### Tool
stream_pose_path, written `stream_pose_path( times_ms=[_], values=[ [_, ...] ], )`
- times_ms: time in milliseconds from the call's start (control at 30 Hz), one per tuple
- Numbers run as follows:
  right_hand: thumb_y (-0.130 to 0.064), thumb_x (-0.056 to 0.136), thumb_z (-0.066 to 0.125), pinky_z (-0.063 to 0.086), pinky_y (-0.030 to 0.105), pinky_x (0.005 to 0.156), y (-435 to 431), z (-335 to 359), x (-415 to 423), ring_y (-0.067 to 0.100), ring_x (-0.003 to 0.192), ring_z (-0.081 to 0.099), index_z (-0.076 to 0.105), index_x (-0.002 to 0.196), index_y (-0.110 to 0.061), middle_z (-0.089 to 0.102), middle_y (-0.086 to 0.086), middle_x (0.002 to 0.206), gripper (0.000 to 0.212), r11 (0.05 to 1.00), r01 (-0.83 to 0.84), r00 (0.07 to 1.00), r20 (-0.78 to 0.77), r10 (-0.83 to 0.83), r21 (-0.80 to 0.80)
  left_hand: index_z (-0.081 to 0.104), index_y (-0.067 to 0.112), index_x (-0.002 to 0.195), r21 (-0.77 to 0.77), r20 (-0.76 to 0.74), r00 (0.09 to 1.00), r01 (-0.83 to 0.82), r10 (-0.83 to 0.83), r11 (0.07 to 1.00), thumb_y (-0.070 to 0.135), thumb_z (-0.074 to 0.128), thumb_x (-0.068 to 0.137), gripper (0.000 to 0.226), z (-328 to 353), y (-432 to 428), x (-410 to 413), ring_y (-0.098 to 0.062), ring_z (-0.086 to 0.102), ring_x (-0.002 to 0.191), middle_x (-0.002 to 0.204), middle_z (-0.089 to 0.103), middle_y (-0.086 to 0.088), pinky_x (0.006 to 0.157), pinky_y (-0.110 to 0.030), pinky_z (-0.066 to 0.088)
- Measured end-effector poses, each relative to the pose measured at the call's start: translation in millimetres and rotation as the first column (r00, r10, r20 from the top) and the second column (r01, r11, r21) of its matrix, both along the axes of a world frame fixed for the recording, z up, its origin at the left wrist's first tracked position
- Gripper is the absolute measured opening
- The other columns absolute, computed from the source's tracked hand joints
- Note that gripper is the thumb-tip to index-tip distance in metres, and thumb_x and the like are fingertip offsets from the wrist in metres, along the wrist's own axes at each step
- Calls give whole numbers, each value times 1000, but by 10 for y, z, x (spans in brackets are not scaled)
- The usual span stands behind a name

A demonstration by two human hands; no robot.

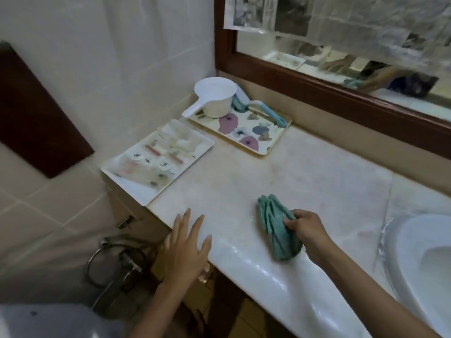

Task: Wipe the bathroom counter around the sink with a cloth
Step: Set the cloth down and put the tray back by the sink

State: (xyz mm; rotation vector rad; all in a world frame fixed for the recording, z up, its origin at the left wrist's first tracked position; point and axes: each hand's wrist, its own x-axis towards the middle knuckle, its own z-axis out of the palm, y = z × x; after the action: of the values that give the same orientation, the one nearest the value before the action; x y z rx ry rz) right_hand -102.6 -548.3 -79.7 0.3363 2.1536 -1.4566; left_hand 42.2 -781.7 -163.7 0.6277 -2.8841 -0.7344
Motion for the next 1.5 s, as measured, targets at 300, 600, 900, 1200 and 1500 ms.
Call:
stream_pose_path(
  times_ms=[300, 600, 900, 1200, 1500],
  values=[
    [-1, 86, 53, 40, 28, 57, -723, -172, -782, 25, 77, 56, 64, 96, -7, 64, 16, 97, 16, 880, 64, 974, -221, 48, 471, 55, 35, 135, -57, 10, 996, 88, -88, 994, 62, 45, 86, 57, -66, -450, -76, -21, 36, 141, 154, 37, 3, 98, -47, 43],
    [-14, 84, 56, 38, 42, 91, -1527, -58, -765, 37, 114, 37, 59, 120, -9, 49, 18, 124, 36, 676, 8, 811, -401, 427, 737, 55, 43, 129, 161, -35, 991, 136, -132, 978, 46, 54, 88, 41, 96, -711, -101, 2, 26, 136, 149, 29, 29, 105, -16, 15],
    [-20, 91, 56, 42, 37, 93, -3042, -67, -1421, 28, 123, 45, 53, 127, -6, 50, 12, 132, 39, 736, -369, 559, -497, 664, 568, 57, 36, 97, 509, -147, 644, -602, 751, 616, 13, 66, 85, 27, 561, -1621, -439, -11, 57, 90, 107, 49, 9, 77, -37, 52],
    [-14, 93, 42, 33, 41, 89, -3523, -336, -1976, 41, 104, 45, 47, 119, 8, 48, 27, 116, 35, 649, -368, 584, -377, 719, 666, 49, 13, 132, 675, 238, 474, -708, 848, 207, 39, 55, 78, 60, 325, -1974, -871, -30, 57, 109, 134, 50, -11, 87, -46, 52],
    [-19, 76, 27, 37, 39, 82, -3249, -447, -1790, 43, 107, 50, 58, 92, 2, 57, 31, 108, 41, 747, -337, 762, -300, 574, 574, 40, 14, 142, 735, 291, 446, -671, 846, 100, 27, 54, 84, 61, 475, -1895, -917, -34, 50, 119, 137, 47, -10, 97, -54, 47]
  ],
)
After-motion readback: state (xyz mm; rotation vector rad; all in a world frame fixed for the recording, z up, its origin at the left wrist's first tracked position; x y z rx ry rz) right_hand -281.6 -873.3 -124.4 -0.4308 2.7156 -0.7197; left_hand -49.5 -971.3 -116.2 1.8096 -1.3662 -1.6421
